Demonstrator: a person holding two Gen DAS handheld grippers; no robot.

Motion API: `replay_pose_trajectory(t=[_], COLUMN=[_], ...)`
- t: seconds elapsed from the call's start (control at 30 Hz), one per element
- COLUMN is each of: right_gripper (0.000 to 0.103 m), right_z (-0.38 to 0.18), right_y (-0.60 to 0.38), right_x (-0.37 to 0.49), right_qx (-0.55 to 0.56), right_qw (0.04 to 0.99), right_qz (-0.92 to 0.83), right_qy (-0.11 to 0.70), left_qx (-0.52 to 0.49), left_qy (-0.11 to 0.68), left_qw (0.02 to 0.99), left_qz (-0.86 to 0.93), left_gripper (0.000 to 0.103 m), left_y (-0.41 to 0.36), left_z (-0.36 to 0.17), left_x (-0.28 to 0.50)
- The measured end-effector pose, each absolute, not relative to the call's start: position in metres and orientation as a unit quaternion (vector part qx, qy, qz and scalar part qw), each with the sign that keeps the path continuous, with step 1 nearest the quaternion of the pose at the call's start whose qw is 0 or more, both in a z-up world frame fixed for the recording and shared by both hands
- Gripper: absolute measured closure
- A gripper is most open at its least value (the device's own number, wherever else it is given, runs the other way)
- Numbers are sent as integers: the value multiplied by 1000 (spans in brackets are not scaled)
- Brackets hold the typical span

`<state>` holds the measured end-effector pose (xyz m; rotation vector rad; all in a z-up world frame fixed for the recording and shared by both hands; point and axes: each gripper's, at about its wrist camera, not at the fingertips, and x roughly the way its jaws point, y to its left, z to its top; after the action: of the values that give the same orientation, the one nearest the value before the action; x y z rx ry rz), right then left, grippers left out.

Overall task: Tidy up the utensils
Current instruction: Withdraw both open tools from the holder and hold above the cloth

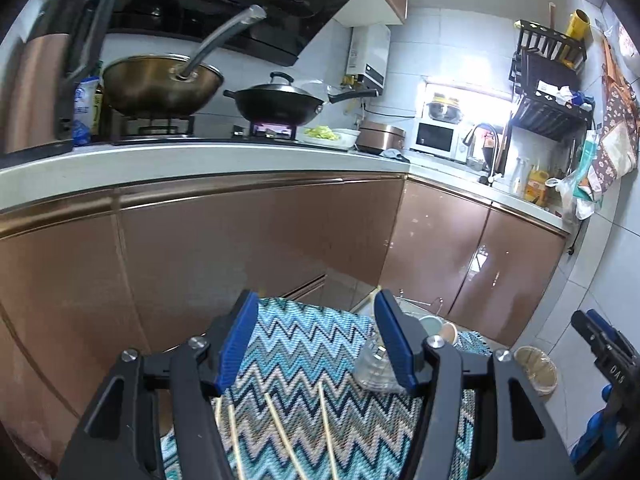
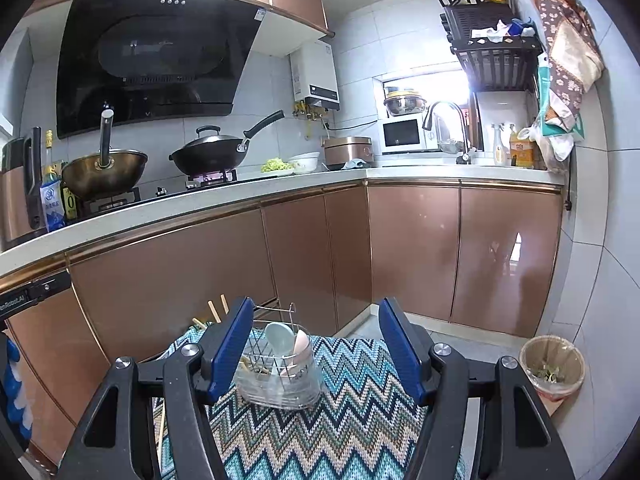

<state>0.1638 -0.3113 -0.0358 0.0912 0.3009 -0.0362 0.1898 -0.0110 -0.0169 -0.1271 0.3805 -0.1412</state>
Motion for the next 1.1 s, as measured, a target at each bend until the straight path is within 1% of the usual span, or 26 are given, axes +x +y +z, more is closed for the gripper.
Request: replay_pose_trajectory(t=[0.4,0.73,1.1], right_gripper=[40,40,40], right_z=[-20,-4,-5], right_y=[-307,-302,-296], right_x=[120,82,60], right_qx=[54,53,56], right_qw=[989,992,992], right_qz=[-4,6,16], right_qy=[139,116,113], left_qx=[-80,-85,-85], left_qy=[191,182,191], left_qw=[977,978,977], left_qz=[-59,-52,-45], left_gripper=[44,44,44], left_y=[31,48,59], left_z=[-4,5,-5], left_x=[137,99,74])
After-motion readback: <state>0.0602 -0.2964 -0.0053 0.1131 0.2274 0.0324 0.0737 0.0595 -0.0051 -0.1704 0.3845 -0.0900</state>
